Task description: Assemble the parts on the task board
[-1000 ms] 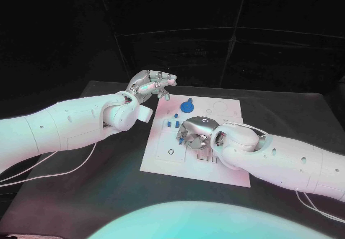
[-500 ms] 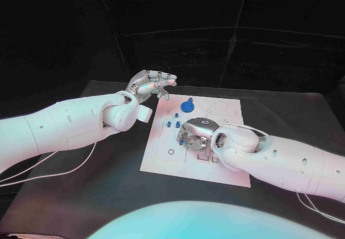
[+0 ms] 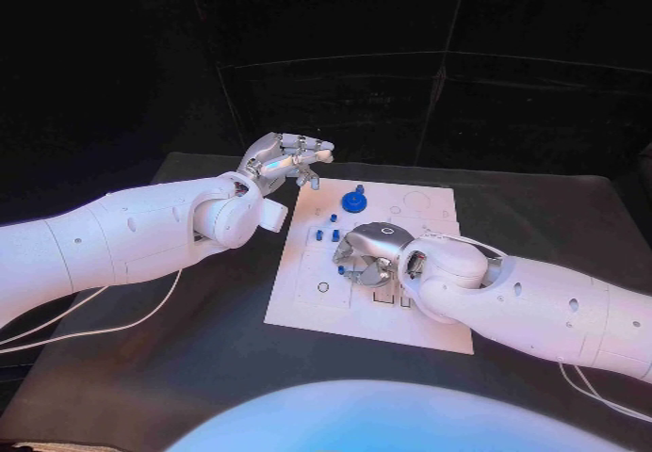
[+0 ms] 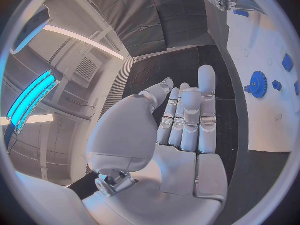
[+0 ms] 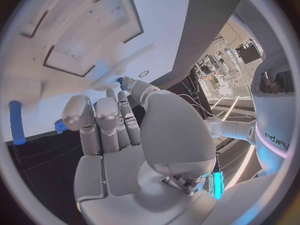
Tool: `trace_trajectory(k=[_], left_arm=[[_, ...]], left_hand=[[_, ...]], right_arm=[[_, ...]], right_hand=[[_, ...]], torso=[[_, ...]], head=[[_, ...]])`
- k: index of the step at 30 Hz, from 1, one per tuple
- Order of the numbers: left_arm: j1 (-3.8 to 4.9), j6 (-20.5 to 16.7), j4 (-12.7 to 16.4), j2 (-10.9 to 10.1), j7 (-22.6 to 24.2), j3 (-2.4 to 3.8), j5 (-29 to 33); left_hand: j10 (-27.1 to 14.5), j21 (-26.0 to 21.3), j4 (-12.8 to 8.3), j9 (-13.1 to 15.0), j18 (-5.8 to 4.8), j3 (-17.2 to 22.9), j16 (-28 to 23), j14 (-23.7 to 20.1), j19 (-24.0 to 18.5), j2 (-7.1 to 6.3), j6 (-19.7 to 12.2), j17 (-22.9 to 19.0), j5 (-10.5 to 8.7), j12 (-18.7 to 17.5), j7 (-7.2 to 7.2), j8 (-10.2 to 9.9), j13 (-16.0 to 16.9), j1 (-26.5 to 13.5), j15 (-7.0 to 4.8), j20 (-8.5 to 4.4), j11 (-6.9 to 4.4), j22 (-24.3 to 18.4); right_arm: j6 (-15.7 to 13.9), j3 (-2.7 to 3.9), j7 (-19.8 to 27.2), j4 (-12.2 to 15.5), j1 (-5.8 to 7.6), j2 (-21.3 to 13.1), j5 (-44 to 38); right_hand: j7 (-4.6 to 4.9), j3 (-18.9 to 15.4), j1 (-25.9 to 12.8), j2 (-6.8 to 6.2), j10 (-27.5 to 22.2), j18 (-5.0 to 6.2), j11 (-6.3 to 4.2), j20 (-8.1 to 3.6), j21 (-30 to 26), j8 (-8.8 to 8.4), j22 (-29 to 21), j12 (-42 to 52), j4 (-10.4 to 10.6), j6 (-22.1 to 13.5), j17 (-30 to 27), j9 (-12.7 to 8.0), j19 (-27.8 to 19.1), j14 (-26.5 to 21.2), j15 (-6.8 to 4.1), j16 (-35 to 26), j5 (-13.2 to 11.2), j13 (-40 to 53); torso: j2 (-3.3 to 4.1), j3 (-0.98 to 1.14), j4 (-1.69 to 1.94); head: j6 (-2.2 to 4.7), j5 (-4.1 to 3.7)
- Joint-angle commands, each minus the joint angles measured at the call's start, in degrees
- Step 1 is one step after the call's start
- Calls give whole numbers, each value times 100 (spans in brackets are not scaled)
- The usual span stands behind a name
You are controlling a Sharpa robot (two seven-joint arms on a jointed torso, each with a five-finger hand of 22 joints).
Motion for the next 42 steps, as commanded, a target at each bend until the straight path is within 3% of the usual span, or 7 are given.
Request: trace_trajectory(k=[1,9,14,22,26,31,42], left_arm=[[10,58,5,2,4,6,21],[10,68,-2,-1,-12,6,21],[10,73,-3,-7,-17,6,21],[10,77,-8,-31,-19,6,21],[10,79,-12,-35,-21,5,21],[9,82,-17,-34,-26,5,21],[7,95,-43,-2,-34,4,21]], left_hand=[[-46,-18,-6,-7,78,-37,-24,-45,-15,4,-27,-5,21,20,3,39,8,71,-8,6,-8,-5],[-46,-18,-6,-7,78,-37,-24,-45,-15,4,-27,-5,21,20,3,39,8,71,-8,6,-8,-5],[-46,-18,-6,-7,78,-37,-24,-45,-15,4,-27,-5,21,20,3,39,8,71,-8,6,-8,-5],[-57,-24,-8,-7,78,-45,-28,-50,-14,3,-35,-19,21,28,6,41,8,71,-6,8,-5,-11],[-57,-24,-8,-7,78,-45,-28,-50,-14,3,-35,-19,21,28,6,41,8,71,-6,8,-5,-11],[-57,-24,-8,-7,78,-45,-28,-50,-14,3,-35,-19,21,28,6,41,8,71,-6,8,-5,-11],[-57,-24,-8,-7,78,-45,-28,-50,-14,3,-35,-19,21,28,6,41,8,71,-6,8,-5,-11]], right_arm=[[81,2,-29,-2,8,19,-35],[30,1,-23,-8,8,0,-18],[-285,0,30,59,8,-108,45],[-805,17,61,599,79,-679,284],[-575,34,-120,745,317,-968,563],[-125,44,-371,787,568,-1292,723],[63,47,-571,590,703,-1578,525]], right_hand=[[-2,-51,-39,2,-53,103,0,-14,-26,2,-28,7,-1,-48,-16,10,-44,-20,18,-21,26,10],[-12,-107,-35,13,-94,127,-2,-13,-105,12,-135,29,-2,-49,-96,16,-110,-33,18,-72,19,13],[-15,-189,-19,80,-73,127,-12,-20,-133,55,-155,134,7,46,-151,36,-95,-36,9,-101,118,27],[-24,-285,-35,42,-41,127,-24,-28,-148,39,-169,226,7,43,-234,30,-78,-46,0,-150,138,27],[-62,-476,-88,3,-231,178,-39,-35,-334,3,-410,225,43,-84,-473,13,-226,-106,-7,-324,110,11],[-235,-1080,-113,-17,-856,251,37,4,-692,-2,-822,147,131,-580,-828,8,-470,-204,58,-596,132,18],[-241,-1639,117,137,-830,236,29,-13,-696,13,-796,459,184,-477,-753,26,-370,-113,62,-486,149,33]], torso=[[-2,0,0],[-6,-4,2],[-4,-1,-7],[-7,0,-14],[-1,7,-13],[-1,-1,-4],[4,5,0]], head=[[1,-2],[1,-8],[1,-19],[1,-105],[1,-155],[37,-238],[95,-337]])
